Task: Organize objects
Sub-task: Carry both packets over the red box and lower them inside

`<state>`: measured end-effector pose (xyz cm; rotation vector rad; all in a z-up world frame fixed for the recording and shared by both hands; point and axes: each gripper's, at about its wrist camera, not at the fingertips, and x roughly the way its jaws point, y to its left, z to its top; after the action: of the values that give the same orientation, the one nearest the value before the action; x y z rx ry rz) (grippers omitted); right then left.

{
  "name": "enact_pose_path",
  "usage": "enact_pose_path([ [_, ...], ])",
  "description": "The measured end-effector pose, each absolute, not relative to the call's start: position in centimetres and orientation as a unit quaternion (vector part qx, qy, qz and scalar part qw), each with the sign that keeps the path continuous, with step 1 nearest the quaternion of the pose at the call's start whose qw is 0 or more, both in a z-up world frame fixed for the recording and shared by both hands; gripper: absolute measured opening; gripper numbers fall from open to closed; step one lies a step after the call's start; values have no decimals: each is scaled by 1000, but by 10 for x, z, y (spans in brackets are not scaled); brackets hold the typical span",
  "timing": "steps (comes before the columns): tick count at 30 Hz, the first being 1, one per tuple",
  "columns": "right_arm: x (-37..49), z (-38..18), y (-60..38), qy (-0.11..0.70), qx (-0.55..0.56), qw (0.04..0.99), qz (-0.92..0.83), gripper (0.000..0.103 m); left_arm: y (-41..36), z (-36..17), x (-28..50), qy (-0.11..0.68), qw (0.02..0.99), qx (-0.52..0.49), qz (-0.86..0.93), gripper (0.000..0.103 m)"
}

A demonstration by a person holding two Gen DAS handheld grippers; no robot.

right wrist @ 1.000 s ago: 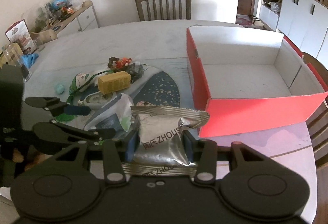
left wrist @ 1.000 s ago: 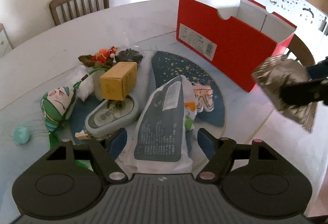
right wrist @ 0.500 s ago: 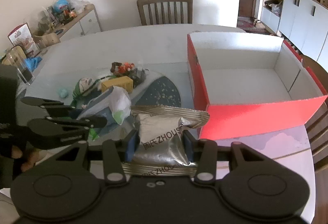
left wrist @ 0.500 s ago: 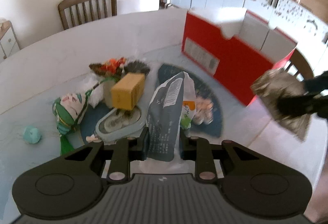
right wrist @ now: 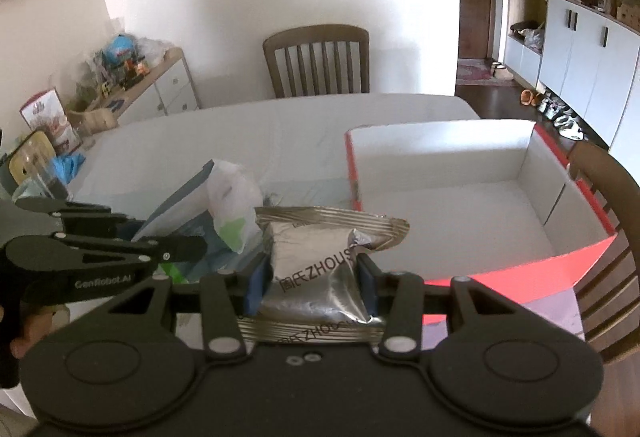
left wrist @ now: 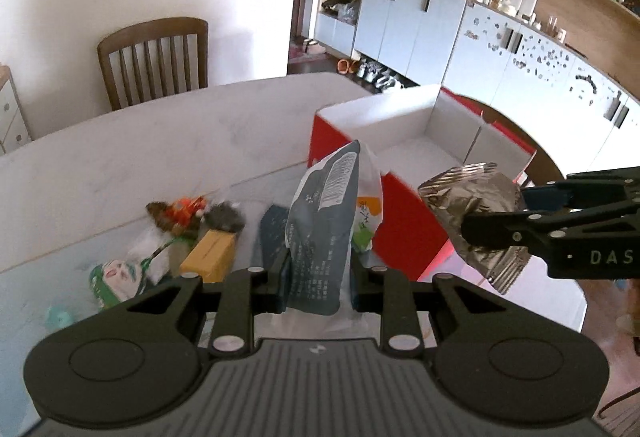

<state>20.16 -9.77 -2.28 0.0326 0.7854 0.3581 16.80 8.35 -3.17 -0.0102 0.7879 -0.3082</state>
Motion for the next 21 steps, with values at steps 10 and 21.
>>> enact_pose_path([
  [10, 242, -18, -158, 374, 4, 906, 199, 45, 12, -17, 200, 380, 918, -11, -113, 26],
  [21, 287, -25, -232, 368, -18, 907, 204, 45, -59, -18, 257, 401, 911, -38, -92, 26],
])
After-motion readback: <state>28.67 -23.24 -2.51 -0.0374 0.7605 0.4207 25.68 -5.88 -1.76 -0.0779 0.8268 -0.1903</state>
